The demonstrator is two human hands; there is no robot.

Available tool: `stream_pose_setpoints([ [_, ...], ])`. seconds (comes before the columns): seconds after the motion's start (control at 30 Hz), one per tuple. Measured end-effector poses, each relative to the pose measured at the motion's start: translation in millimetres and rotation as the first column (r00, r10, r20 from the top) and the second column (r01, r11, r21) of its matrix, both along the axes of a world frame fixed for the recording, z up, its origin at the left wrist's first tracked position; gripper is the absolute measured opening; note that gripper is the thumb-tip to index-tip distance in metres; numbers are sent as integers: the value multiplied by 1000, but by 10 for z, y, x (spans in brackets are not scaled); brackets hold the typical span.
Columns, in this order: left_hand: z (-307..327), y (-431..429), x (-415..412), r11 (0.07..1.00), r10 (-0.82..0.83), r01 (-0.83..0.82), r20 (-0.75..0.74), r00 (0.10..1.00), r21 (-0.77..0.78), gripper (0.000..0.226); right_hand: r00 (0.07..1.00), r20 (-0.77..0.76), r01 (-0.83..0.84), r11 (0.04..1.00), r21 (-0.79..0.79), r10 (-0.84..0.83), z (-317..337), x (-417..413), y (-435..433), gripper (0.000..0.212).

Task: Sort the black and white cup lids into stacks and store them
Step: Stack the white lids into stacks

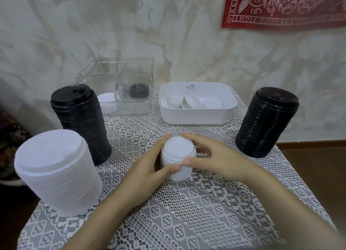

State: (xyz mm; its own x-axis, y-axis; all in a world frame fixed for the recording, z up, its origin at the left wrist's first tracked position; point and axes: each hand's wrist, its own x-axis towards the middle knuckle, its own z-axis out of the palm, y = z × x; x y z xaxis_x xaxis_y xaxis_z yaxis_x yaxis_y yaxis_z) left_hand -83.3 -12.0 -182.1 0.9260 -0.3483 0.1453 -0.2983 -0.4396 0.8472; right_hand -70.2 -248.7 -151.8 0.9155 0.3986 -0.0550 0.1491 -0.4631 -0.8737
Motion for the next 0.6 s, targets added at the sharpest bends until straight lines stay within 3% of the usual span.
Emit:
stream_pose_setpoints([
  [0.2,30,-6,-30,998,33,-35,-27,999,-47,95,1000,-22,12,998,55,-11,59,4,-34,60],
  [0.3,33,-9,-12,998,45,-46,-27,999,-41,91,999,-18,30,996,85,-29,119,18,-42,47],
  [0.5,20,-17,0,996,72,-73,-19,997,-42,87,922,249,310,950,-18,-296,317,388,1,28],
  [0.6,17,-22,6,996,82,-83,-22,996,-35,88,883,381,362,915,-179,-274,396,614,87,34],
])
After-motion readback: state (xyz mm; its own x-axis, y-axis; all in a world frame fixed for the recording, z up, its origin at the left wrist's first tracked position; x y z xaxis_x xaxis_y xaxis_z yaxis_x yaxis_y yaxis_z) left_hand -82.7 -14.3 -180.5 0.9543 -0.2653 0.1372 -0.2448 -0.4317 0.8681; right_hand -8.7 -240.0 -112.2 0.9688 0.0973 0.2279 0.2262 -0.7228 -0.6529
